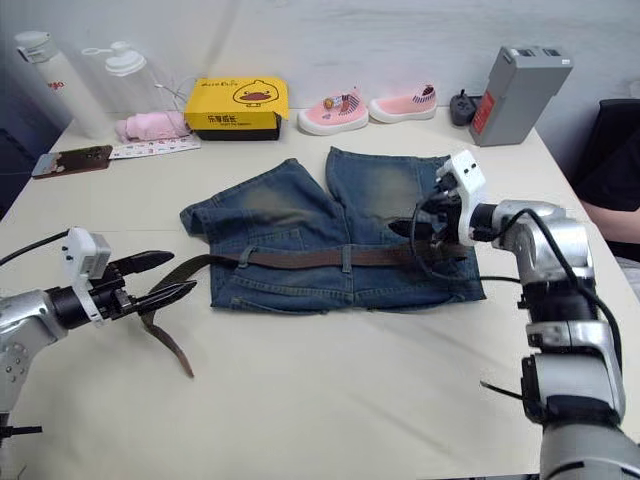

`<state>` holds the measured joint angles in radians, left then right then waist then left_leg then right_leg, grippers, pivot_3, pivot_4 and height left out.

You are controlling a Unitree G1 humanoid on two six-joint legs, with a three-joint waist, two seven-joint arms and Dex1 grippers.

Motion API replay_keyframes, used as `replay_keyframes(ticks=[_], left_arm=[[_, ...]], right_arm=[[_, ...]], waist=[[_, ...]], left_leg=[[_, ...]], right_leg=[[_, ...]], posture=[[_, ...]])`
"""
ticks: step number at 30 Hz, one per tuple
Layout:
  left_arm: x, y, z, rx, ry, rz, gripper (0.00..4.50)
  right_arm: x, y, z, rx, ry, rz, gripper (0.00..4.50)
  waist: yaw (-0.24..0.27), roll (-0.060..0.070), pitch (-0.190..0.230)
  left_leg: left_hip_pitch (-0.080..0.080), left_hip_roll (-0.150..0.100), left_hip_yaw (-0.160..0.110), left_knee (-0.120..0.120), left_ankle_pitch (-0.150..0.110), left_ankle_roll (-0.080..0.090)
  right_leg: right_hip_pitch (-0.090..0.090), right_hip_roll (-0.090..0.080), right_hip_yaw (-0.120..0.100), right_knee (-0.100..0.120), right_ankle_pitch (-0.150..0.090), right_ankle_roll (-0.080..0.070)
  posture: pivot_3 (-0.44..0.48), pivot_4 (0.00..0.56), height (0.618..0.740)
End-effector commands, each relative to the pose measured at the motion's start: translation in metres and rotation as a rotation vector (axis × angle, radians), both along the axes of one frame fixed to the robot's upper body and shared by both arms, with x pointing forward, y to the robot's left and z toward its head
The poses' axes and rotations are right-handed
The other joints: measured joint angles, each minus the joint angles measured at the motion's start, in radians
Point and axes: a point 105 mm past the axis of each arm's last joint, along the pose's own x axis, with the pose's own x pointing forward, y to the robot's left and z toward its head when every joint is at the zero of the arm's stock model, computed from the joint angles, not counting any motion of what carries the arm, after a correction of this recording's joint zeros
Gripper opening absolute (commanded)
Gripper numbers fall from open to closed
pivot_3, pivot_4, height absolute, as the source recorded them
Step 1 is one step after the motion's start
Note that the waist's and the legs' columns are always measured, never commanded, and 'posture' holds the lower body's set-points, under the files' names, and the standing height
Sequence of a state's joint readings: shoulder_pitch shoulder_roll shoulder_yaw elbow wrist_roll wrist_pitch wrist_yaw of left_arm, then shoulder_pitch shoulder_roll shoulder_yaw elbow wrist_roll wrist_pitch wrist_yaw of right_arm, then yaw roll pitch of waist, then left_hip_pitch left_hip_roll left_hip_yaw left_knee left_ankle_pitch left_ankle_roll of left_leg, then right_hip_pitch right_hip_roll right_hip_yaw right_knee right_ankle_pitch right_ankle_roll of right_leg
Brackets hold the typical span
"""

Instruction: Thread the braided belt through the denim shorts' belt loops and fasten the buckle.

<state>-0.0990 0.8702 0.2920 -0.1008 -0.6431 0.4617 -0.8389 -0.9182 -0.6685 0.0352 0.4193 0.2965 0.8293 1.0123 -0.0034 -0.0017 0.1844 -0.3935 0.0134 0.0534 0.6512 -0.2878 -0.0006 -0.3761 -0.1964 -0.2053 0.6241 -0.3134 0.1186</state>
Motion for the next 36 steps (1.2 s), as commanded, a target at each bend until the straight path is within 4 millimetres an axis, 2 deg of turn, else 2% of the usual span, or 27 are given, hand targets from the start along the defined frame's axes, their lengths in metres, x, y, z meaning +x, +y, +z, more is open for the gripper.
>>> replay_keyframes(ticks=[1,6,13,14,16,18,20,21,22,24,25,29,32,36], left_arm=[[-0.003,-0.011,0.000,-0.001,-0.007,-0.038,4.47],[-0.013,-0.014,-0.007,-0.017,0.017,-0.038,4.47],[-0.015,-0.017,-0.010,-0.037,0.028,-0.026,4.47],[-0.014,-0.017,-0.010,-0.038,0.027,-0.025,4.50],[-0.014,-0.017,-0.009,-0.039,0.026,-0.024,4.50],[-0.013,-0.016,-0.008,-0.037,0.025,-0.022,4.50],[-0.013,-0.016,-0.008,-0.036,0.024,-0.021,4.50],[-0.012,-0.015,-0.007,-0.035,0.023,-0.018,4.50],[-0.011,-0.014,-0.007,-0.034,0.021,-0.017,4.50],[-0.008,-0.014,-0.004,-0.037,0.014,-0.013,4.50],[-0.006,-0.013,-0.002,-0.039,0.012,-0.012,4.50],[0.003,-0.013,0.008,-0.069,0.011,-0.011,4.50],[0.016,-0.013,0.018,-0.127,0.077,-0.016,4.50],[0.043,-0.013,0.026,-0.310,0.257,0.009,4.50]], right_arm=[[0.003,-0.014,0.003,0.018,0.101,-0.056,4.50],[0.004,-0.035,-0.010,-0.063,0.169,-0.123,4.50],[-0.001,-0.034,-0.033,-0.071,0.260,-0.099,4.50],[-0.001,-0.032,-0.034,-0.058,0.270,-0.095,4.11],[-0.003,-0.032,-0.036,-0.051,0.288,-0.089,3.69],[-0.005,-0.034,-0.037,-0.046,0.303,-0.082,2.68],[-0.006,-0.035,-0.038,-0.043,0.307,-0.079,1.98],[-0.006,-0.035,-0.037,-0.042,0.306,-0.077,1.28],[-0.006,-0.034,-0.037,-0.035,0.305,-0.075,1.11],[-0.007,-0.033,-0.035,-0.020,0.304,-0.072,0.25],[-0.007,-0.033,-0.034,-0.007,0.300,-0.068,0.06],[-0.009,-0.031,-0.032,0.012,0.282,-0.063,0.05],[-0.015,-0.027,-0.031,0.022,0.248,-0.026,0.05],[-0.029,-0.020,-0.034,0.023,0.227,0.026,0.05]], waist=[[-0.001,0.000,0.000],[-0.003,0.000,0.000],[-0.003,0.000,0.000],[-0.003,0.000,0.000],[-0.003,0.000,0.000],[-0.002,0.000,0.000],[-0.002,0.000,0.000],[-0.002,0.000,0.000],[-0.002,0.000,0.000],[-0.002,0.000,0.000],[-0.002,0.000,0.000],[-0.001,0.000,0.000],[0.001,0.000,0.000],[0.000,0.000,0.000]], left_leg=[[0.000,0.000,0.001,0.000,0.000,0.000],[0.000,0.000,0.006,-0.003,-0.001,-0.001],[0.002,0.001,0.009,-0.002,-0.001,-0.001],[0.003,0.001,0.009,-0.002,-0.001,-0.001],[0.003,0.001,0.009,-0.002,-0.001,-0.001],[0.003,0.001,0.009,-0.002,-0.001,-0.001],[0.003,0.001,0.009,-0.002,-0.001,-0.001],[0.003,0.001,0.009,-0.002,-0.001,-0.001],[0.003,0.001,0.009,-0.002,-0.001,-0.001],[0.003,0.001,0.009,-0.002,-0.001,-0.001],[0.003,0.001,0.010,-0.002,-0.001,-0.001],[0.003,0.001,0.010,-0.002,-0.001,-0.001],[0.003,0.002,0.010,-0.001,-0.001,-0.002],[0.003,0.002,0.010,-0.001,-0.001,-0.002]], right_leg=[[0.000,0.001,0.001,0.000,0.000,0.000],[-0.001,0.002,0.001,-0.002,0.000,0.000],[-0.001,0.002,0.004,-0.002,0.000,0.000],[-0.001,0.002,0.005,-0.001,0.000,0.000],[-0.001,0.002,0.006,-0.001,0.000,0.000],[-0.001,0.002,0.006,-0.001,0.000,0.000],[-0.001,0.003,0.006,-0.001,0.000,0.000],[-0.001,0.003,0.006,-0.001,0.000,0.000],[-0.001,0.003,0.006,-0.001,0.000,0.000],[-0.001,0.003,0.006,-0.001,0.000,0.000],[-0.001,0.003,0.006,-0.001,0.000,0.000],[-0.001,0.003,0.006,-0.001,0.000,0.000],[-0.001,0.004,0.006,-0.001,0.000,0.000],[-0.001,0.004,0.007,-0.001,0.000,0.000]], posture=[[0.000,0.150,0.698],[0.000,0.150,0.698],[0.000,0.150,0.698],[0.000,0.150,0.698],[0.000,0.150,0.698],[0.000,0.150,0.698],[0.000,0.150,0.698],[0.000,0.150,0.698],[0.000,0.150,0.698],[0.000,0.150,0.698],[0.000,0.150,0.698],[0.000,0.150,0.698],[0.000,0.150,0.698],[0.000,0.150,0.698]])
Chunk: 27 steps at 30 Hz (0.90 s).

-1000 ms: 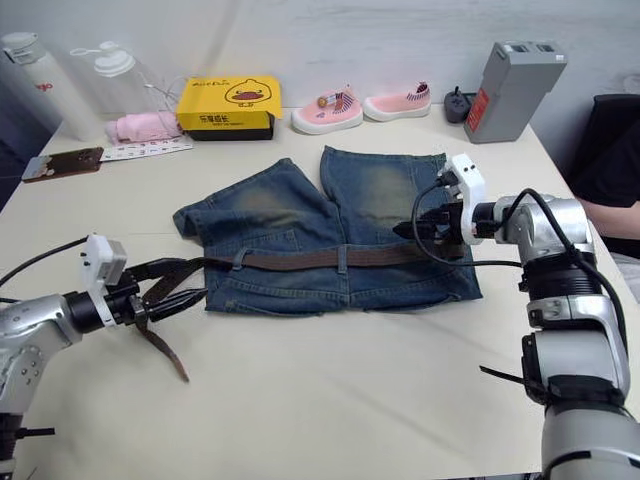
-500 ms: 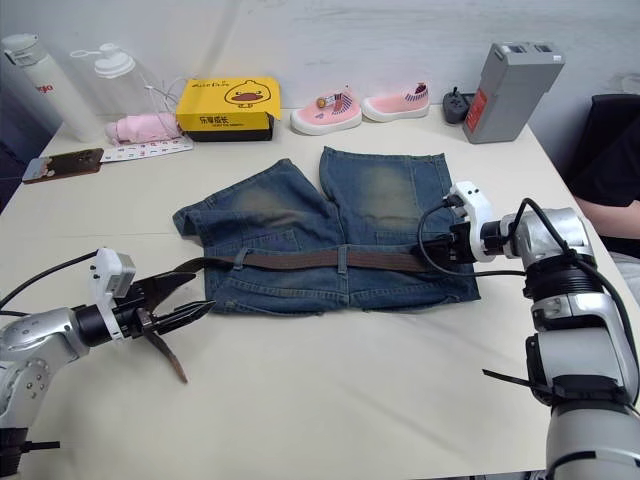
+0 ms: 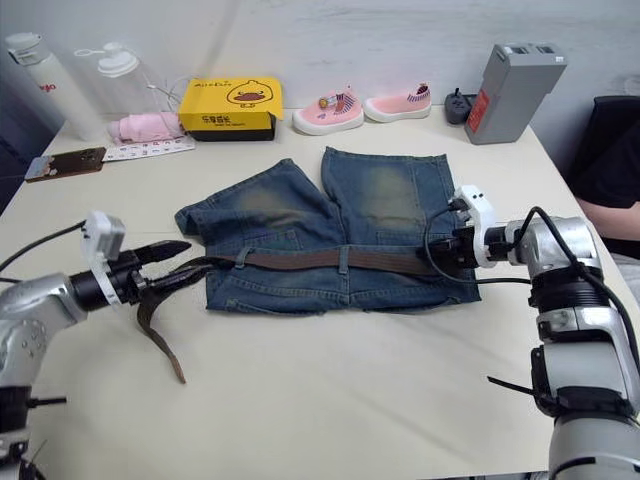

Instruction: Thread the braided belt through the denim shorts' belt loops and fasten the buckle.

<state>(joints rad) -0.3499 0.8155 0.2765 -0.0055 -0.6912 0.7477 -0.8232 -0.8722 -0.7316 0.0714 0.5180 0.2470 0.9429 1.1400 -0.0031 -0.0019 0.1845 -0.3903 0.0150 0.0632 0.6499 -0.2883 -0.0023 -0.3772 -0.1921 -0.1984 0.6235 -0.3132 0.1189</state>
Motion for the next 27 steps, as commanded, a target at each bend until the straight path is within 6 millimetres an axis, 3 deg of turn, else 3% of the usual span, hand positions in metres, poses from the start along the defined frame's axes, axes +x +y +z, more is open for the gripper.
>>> replay_keyframes(ticks=[1,6,13,16,19,20,21,23,27], left_arm=[[0.017,0.000,0.003,-0.137,0.167,-0.004,4.50],[0.024,-0.009,-0.014,-0.105,0.278,-0.043,4.50],[0.049,-0.017,-0.031,-0.132,0.365,-0.016,4.50],[0.043,-0.026,-0.038,-0.087,0.386,-0.085,3.81],[0.034,-0.029,-0.044,-0.026,0.393,-0.139,2.54],[0.032,-0.029,-0.047,0.001,0.391,-0.154,1.94],[0.030,-0.029,-0.048,0.018,0.388,-0.164,1.94],[0.028,-0.029,-0.046,0.015,0.382,-0.174,0.93],[0.038,-0.027,-0.034,-0.005,0.308,-0.151,0.75]], right_arm=[[-0.014,0.012,0.008,0.038,-0.038,0.076,0.05],[-0.022,0.017,0.009,0.039,-0.052,0.092,0.05],[-0.025,0.019,0.010,0.035,-0.064,0.097,0.05],[-0.024,0.018,0.009,0.029,-0.068,0.087,0.05],[-0.024,0.018,0.009,0.026,-0.071,0.083,0.05],[-0.023,0.018,0.008,0.023,-0.072,0.083,0.05],[-0.023,0.018,0.008,0.019,-0.073,0.082,0.05],[-0.022,0.019,0.007,0.017,-0.075,0.080,0.05],[-0.017,0.018,0.006,-0.011,-0.117,0.067,0.05]], waist=[[0.000,0.000,0.000],[-0.010,0.000,0.000],[-0.004,-0.002,0.001],[-0.003,-0.002,0.001],[-0.001,-0.002,0.001],[-0.001,-0.002,0.001],[-0.002,-0.002,0.001],[-0.001,-0.002,0.001],[-0.001,-0.002,0.001]], left_leg=[[0.000,0.000,0.000,0.000,0.000,0.000],[0.002,0.001,0.002,-0.001,-0.001,-0.001],[0.002,0.003,0.003,0.002,0.000,-0.002],[0.002,0.003,0.003,0.001,0.000,-0.002],[0.001,0.003,0.004,0.002,0.000,-0.002],[0.001,0.003,0.004,0.002,0.000,-0.002],[0.001,0.003,0.004,0.002,0.000,-0.002],[0.001,0.003,0.004,0.002,0.000,-0.002],[0.001,0.003,0.003,0.002,0.000,-0.002]], right_leg=[[0.000,0.001,0.000,0.000,0.000,0.000],[0.000,0.004,0.004,0.000,0.000,0.000],[0.000,0.007,0.010,0.001,0.000,0.000],[-0.001,0.007,0.010,0.001,0.000,0.000],[-0.001,0.007,0.011,0.001,0.000,0.000],[-0.001,0.007,0.011,0.001,0.000,0.000],[-0.001,0.007,0.011,0.001,0.000,0.000],[-0.001,0.007,0.011,0.001,0.000,0.000],[-0.001,0.007,0.011,0.001,0.000,0.000]], posture=[[0.000,0.150,0.698],[0.000,0.150,0.698],[0.000,0.150,0.698],[0.000,0.150,0.698],[0.000,0.150,0.698],[0.000,0.150,0.698],[0.000,0.150,0.698],[0.000,0.150,0.698],[0.000,0.150,0.698]])
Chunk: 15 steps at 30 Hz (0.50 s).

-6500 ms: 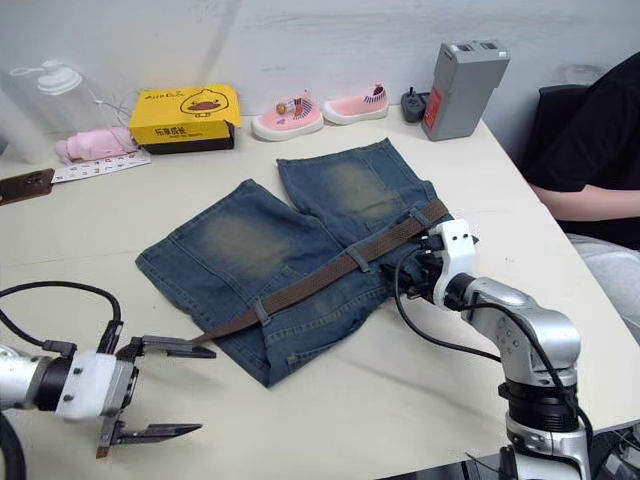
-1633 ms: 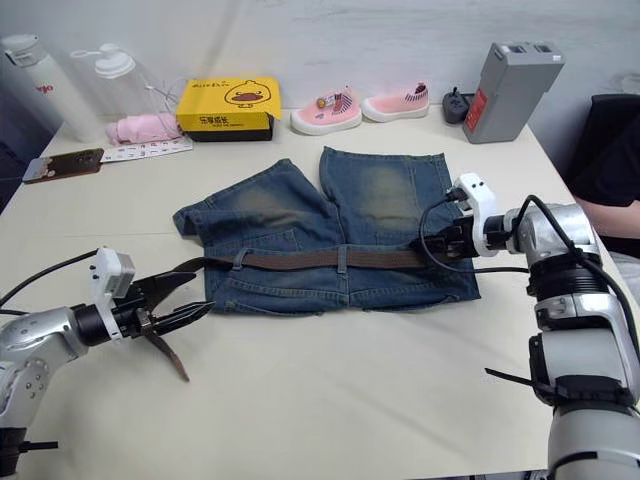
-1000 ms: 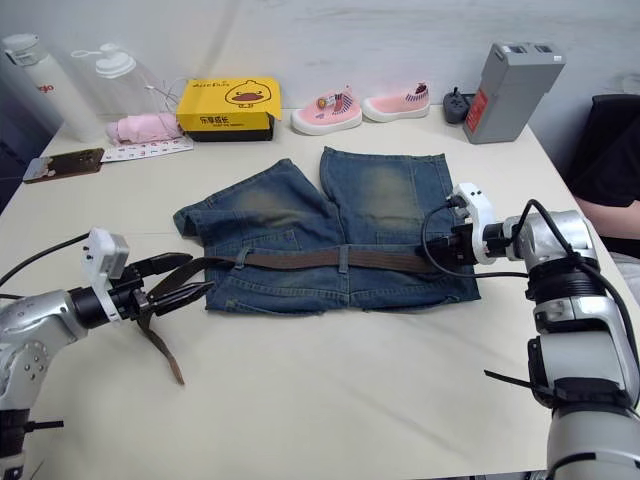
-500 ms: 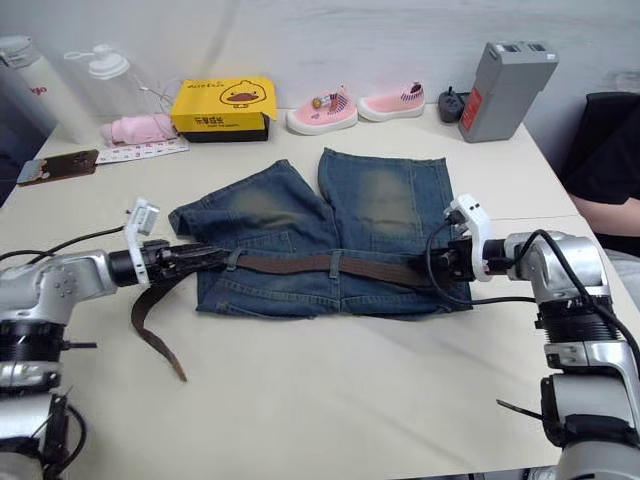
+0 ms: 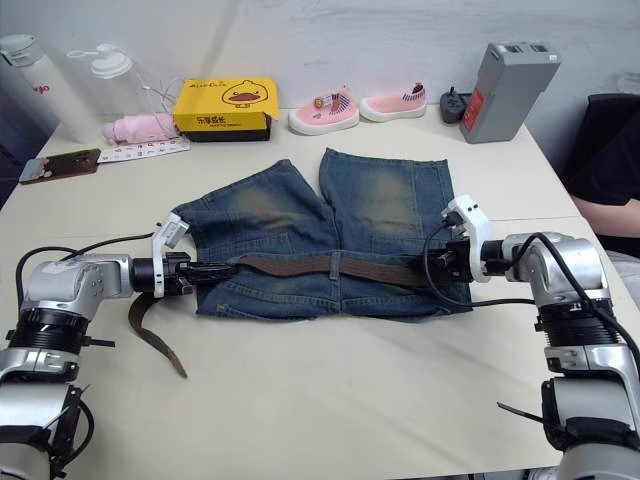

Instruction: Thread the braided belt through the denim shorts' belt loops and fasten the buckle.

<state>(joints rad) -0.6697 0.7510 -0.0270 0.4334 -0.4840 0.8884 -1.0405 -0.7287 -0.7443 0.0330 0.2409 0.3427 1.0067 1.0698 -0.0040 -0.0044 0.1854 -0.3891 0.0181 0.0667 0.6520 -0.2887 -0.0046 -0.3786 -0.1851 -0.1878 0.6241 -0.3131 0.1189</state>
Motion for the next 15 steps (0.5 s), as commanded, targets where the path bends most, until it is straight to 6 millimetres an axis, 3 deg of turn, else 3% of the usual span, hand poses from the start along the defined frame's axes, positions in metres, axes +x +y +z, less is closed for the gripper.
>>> replay_keyframes(ticks=[1,6,9,12,15], left_arm=[[0.010,-0.001,0.020,-0.022,-0.107,0.004,0.75],[0.036,-0.006,0.038,-0.047,-0.252,0.070,0.75],[0.038,-0.010,0.057,-0.039,-0.400,0.044,0.75],[0.024,-0.013,0.073,-0.033,-0.542,0.000,0.75],[-0.012,-0.016,0.078,0.079,-0.779,-0.078,0.75]], right_arm=[[0.007,0.002,0.006,-0.022,-0.082,-0.001,0.05],[0.037,-0.013,0.017,-0.110,-0.271,-0.112,0.05],[0.043,-0.018,0.033,-0.104,-0.391,-0.117,0.05],[0.033,-0.015,0.051,-0.057,-0.501,-0.062,0.05],[-0.004,-0.005,0.063,0.006,-0.610,0.084,0.05]], waist=[[0.000,0.000,0.000],[-0.001,-0.001,0.001],[-0.001,-0.001,0.001],[-0.001,-0.002,0.001],[-0.004,-0.002,0.001]], left_leg=[[0.000,0.000,0.000,0.000,0.000,0.000],[0.000,0.000,0.000,0.002,0.000,0.000],[-0.001,0.000,0.000,0.003,0.000,0.000],[-0.002,0.000,0.000,0.001,0.000,0.000],[-0.003,0.000,0.000,-0.002,0.000,0.000]], right_leg=[[0.000,0.000,0.000,0.000,0.000,0.000],[0.000,0.000,0.000,0.001,0.000,0.000],[0.000,0.000,0.000,0.002,0.000,0.000],[-0.002,0.000,0.000,0.001,0.000,0.000],[-0.004,0.000,0.001,0.001,0.000,0.000]], posture=[[0.000,0.150,0.698],[0.000,0.150,0.698],[0.000,0.150,0.698],[0.000,0.150,0.698],[0.000,0.150,0.698]])
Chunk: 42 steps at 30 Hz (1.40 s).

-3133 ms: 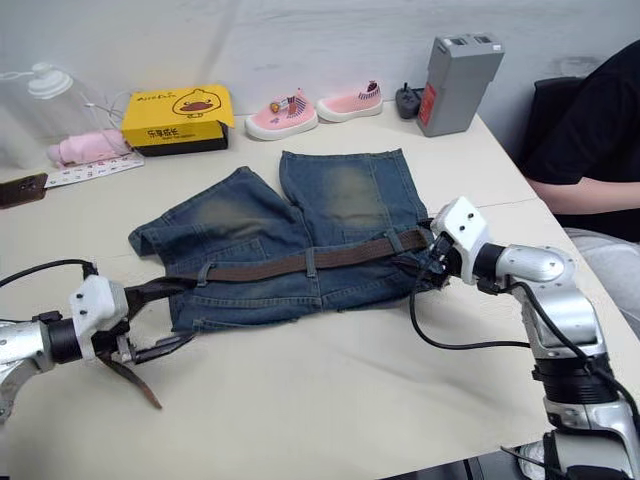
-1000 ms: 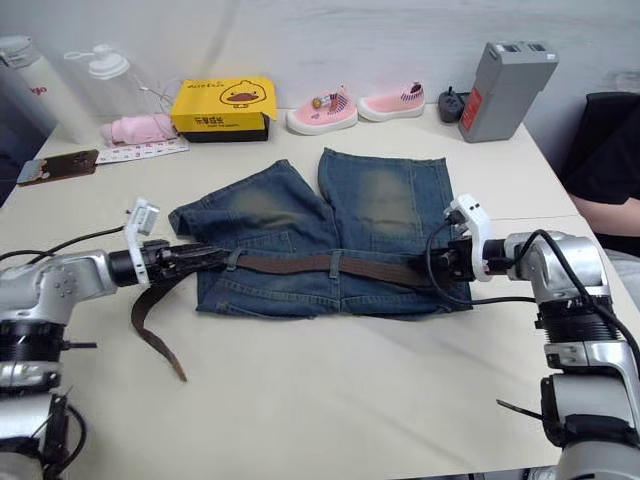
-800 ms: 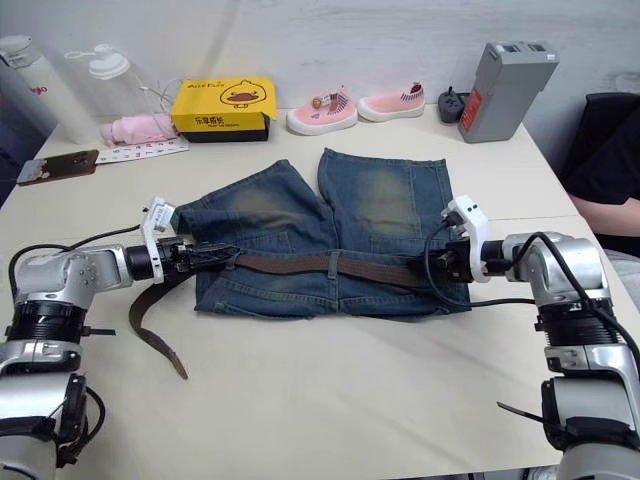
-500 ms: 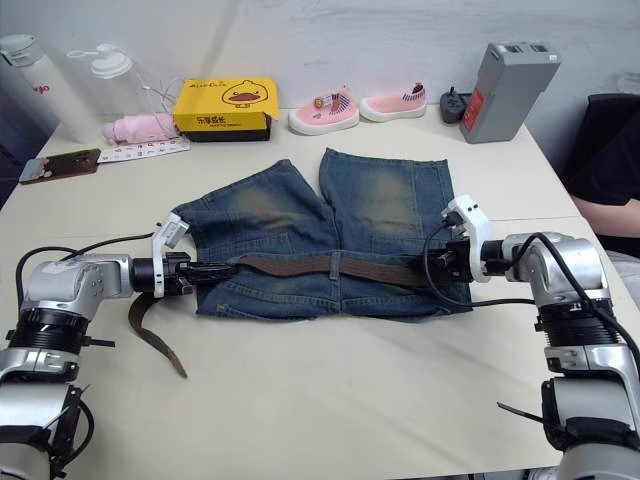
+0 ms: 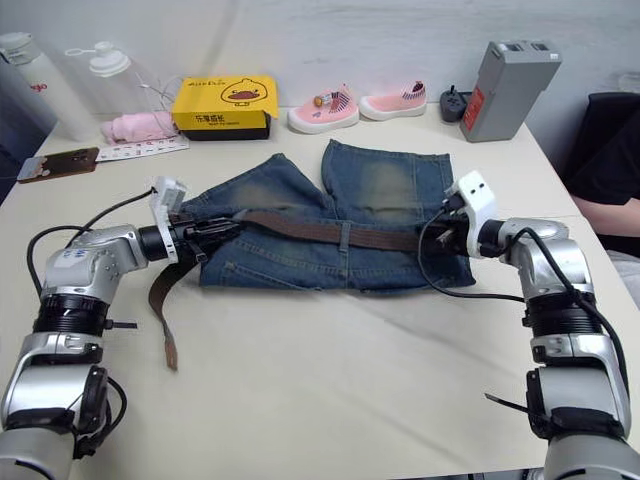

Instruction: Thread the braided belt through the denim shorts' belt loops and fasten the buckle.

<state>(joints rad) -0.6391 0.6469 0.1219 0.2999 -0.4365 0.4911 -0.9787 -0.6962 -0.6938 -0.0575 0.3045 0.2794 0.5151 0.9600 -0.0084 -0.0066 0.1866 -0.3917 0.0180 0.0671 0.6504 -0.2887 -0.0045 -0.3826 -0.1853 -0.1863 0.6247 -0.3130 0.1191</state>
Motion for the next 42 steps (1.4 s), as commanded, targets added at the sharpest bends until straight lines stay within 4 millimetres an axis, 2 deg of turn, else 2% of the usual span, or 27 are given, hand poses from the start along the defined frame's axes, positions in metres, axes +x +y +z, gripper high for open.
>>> replay_keyframes(ticks=[1,2,4,6,9,13,16,18,20,21,22,23,24,27,28,31,33,36,38,39,42], left_arm=[[-0.038,-0.003,0.021,0.129,-0.296,-0.042,0.75],[-0.043,-0.004,0.020,0.151,-0.321,-0.040,0.75],[-0.071,-0.005,0.002,0.412,-0.570,-0.091,0.75],[-0.106,-0.006,-0.026,0.600,-0.715,-0.210,0.75],[-0.130,0.006,-0.055,0.724,-0.782,-0.284,0.75],[-0.147,0.022,-0.083,0.809,-0.799,-0.364,0.75],[-0.155,0.033,-0.100,0.853,-0.752,-0.406,1.69],[-0.155,0.035,-0.102,0.861,-0.748,-0.411,2.57],[-0.153,0.035,-0.099,0.854,-0.739,-0.420,3.48],[-0.153,0.034,-0.098,0.853,-0.733,-0.427,3.93],[-0.154,0.035,-0.097,0.854,-0.720,-0.433,4.42],[-0.155,0.036,-0.097,0.855,-0.701,-0.441,4.50],[-0.156,0.037,-0.096,0.854,-0.687,-0.445,4.50],[-0.160,0.041,-0.092,0.812,-0.500,-0.457,4.50],[-0.160,0.040,-0.087,0.798,-0.451,-0.464,4.50],[-0.162,0.043,-0.067,0.733,-0.236,-0.488,4.50],[-0.163,0.045,-0.050,0.641,-0.058,-0.492,4.50],[-0.154,0.040,-0.026,0.485,0.088,-0.446,4.50],[-0.140,0.037,-0.015,0.381,0.090,-0.384,4.50],[-0.126,0.036,-0.014,0.342,0.082,-0.322,4.50],[-0.097,0.029,-0.020,0.321,0.078,-0.209,4.50]], right_arm=[[-0.042,0.009,0.033,0.037,-0.159,0.175,0.05],[-0.048,0.010,0.032,0.041,-0.154,0.193,0.05],[-0.083,0.013,0.014,0.003,-0.075,0.302,0.05],[-0.115,0.011,-0.014,-0.105,0.042,0.384,0.05],[-0.133,0.000,-0.045,-0.278,0.144,0.406,0.05],[-0.141,-0.012,-0.064,-0.402,0.191,0.408,0.05],[-0.142,-0.027,-0.076,-0.540,0.203,0.406,0.05],[-0.141,-0.028,-0.076,-0.554,0.194,0.409,0.05],[-0.141,-0.025,-0.072,-0.530,0.184,0.418,1.06],[-0.141,-0.025,-0.070,-0.525,0.183,0.425,1.42],[-0.141,-0.024,-0.067,-0.521,0.174,0.432,2.01],[-0.143,-0.022,-0.062,-0.504,0.171,0.441,2.25],[-0.143,-0.021,-0.059,-0.490,0.170,0.446,2.74],[-0.150,-0.014,-0.041,-0.420,0.175,0.494,4.08],[-0.154,-0.011,-0.032,-0.377,0.190,0.516,4.41],[-0.170,0.001,-0.004,-0.223,0.232,0.619,4.46],[-0.168,0.008,0.018,-0.122,0.202,0.660,4.46],[-0.151,0.021,0.034,-0.036,0.141,0.649,4.46],[-0.123,0.028,0.029,-0.049,0.107,0.542,4.46],[-0.100,0.031,0.019,-0.085,0.100,0.444,4.46],[-0.059,0.033,-0.002,-0.168,0.108,0.271,4.46]], waist=[[0.001,0.000,0.000],[0.003,0.000,0.000],[0.007,0.000,0.000],[0.010,0.000,0.000],[0.010,0.000,0.000],[0.011,0.000,0.000],[0.011,0.000,0.000],[0.014,0.000,0.000],[0.016,0.000,0.000],[0.016,0.000,0.000],[0.013,0.000,0.000],[0.011,0.000,0.000],[0.010,0.000,0.000],[0.001,0.001,0.001],[-0.003,0.001,0.001],[0.000,0.004,0.005],[0.002,0.004,0.007],[0.003,0.005,0.010],[0.005,0.006,0.011],[0.004,0.006,0.011],[0.003,0.005,0.012]], left_leg=[[0.001,0.000,0.000,-0.001,0.000,0.000],[0.000,0.000,0.000,-0.002,0.000,0.000],[0.000,0.000,0.000,-0.002,0.000,0.000],[-0.001,0.000,0.000,-0.001,-0.001,0.001],[0.004,0.001,0.001,0.003,-0.006,0.003],[0.005,0.009,-0.001,0.012,-0.013,0.009],[0.005,0.011,-0.002,0.013,-0.015,0.008],[0.004,0.011,-0.001,0.013,-0.014,0.004],[0.004,0.011,-0.001,0.014,-0.014,0.005],[0.004,0.011,0.000,0.015,-0.015,0.006],[0.004,0.011,0.000,0.015,-0.015,0.006],[0.004,0.011,0.000,0.015,-0.015,0.006],[0.004,0.011,0.000,0.015,-0.015,0.006],[0.005,0.013,0.001,0.014,-0.015,0.006],[0.005,0.013,0.002,0.014,-0.015,0.006],[0.005,0.013,0.001,0.015,-0.015,0.006],[0.005,0.014,0.000,0.015,-0.015,0.006],[0.005,0.013,0.000,0.015,-0.015,0.006],[0.005,0.013,0.001,0.015,-0.015,0.006],[0.004,0.013,0.001,0.015,-0.015,0.005],[0.005,0.011,0.004,0.015,-0.014,0.003]], right_leg=[[0.000,0.000,0.001,0.000,0.000,0.000],[-0.001,0.000,0.000,-0.001,0.000,0.000],[0.000,0.000,0.001,-0.002,0.000,0.000],[0.000,0.000,0.000,-0.003,0.000,0.000],[0.007,0.000,0.001,-0.005,0.001,0.001],[0.007,0.000,0.004,-0.005,0.005,0.000],[0.006,0.001,0.004,-0.005,0.005,0.000],[0.006,0.002,0.004,-0.003,0.005,0.000],[0.007,0.002,0.004,-0.004,0.005,0.000],[0.007,0.002,0.004,-0.005,0.006,0.001],[0.007,0.002,0.004,-0.005,0.006,0.001],[0.007,0.002,0.004,-0.005,0.006,0.001],[0.007,0.002,0.004,-0.005,0.006,0.001],[0.007,0.003,0.005,-0.005,0.006,0.001],[0.007,0.004,0.005,-0.005,0.006,0.001],[0.006,0.004,0.006,-0.004,0.006,0.001],[0.006,0.005,0.006,-0.004,0.006,0.001],[0.006,0.005,0.007,-0.004,0.006,0.001],[0.006,0.005,0.008,-0.004,0.006,0.001],[0.005,0.005,0.008,-0.004,0.006,0.001],[0.004,0.007,0.012,-0.002,0.005,0.001]], posture=[[0.000,0.150,0.698],[0.000,0.150,0.698],[0.000,0.150,0.698],[0.000,0.150,0.698],[0.000,0.150,0.698],[0.000,0.150,0.698],[0.000,0.150,0.698],[0.000,0.150,0.698],[0.000,0.150,0.698],[0.000,0.150,0.698],[0.000,0.150,0.698],[0.000,0.150,0.698],[0.000,0.150,0.698],[0.000,0.150,0.698],[0.000,0.150,0.698],[0.000,0.150,0.698],[0.000,0.150,0.698],[0.000,0.150,0.698],[0.000,0.150,0.698],[0.000,0.150,0.698],[0.000,0.150,0.698]])
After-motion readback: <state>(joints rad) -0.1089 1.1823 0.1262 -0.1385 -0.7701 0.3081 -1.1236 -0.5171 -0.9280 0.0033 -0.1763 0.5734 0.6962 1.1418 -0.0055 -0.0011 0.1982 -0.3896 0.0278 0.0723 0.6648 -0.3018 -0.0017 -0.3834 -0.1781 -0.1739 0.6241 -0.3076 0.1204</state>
